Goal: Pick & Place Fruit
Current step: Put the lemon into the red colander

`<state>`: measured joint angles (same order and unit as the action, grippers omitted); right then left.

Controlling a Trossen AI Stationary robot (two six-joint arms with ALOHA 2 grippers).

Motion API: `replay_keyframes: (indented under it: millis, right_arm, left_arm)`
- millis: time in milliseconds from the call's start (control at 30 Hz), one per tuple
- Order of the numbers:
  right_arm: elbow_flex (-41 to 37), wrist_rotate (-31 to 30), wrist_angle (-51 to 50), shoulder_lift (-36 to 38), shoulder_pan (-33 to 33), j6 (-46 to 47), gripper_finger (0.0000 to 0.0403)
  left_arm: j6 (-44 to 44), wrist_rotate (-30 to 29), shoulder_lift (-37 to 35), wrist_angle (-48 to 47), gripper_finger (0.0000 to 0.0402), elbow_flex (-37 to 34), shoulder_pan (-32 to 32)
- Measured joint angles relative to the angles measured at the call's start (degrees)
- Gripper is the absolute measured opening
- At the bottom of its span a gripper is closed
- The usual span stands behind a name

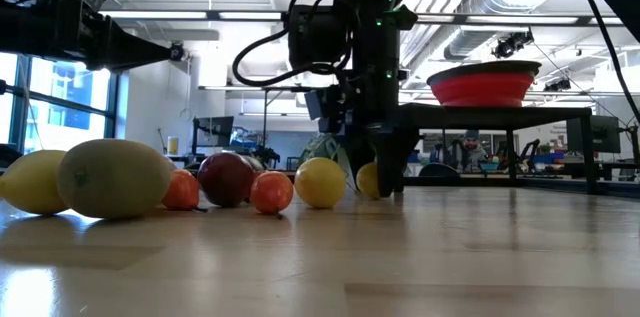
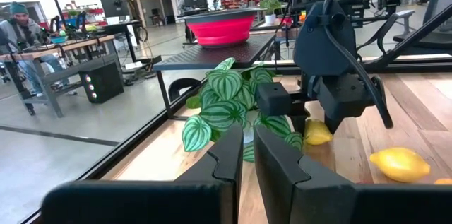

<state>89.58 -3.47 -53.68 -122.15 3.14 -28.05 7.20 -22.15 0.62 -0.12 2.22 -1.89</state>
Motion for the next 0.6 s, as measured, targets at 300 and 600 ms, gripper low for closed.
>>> replay_keyframes:
  millis: [300, 600]
  right_arm:
    - [0.0, 0.9, 1.0, 0.0, 0.0, 0.5, 0.0223]
    - [0.0, 5.0, 3.0, 0.0, 0.0, 1.3, 0.0202]
  left_arm:
    - [0.0, 0.0, 0.0, 0.0, 0.0033, 0.0, 0.0]
    - [0.0, 0.0, 0.0, 0.0, 0.0033, 0.0, 0.0]
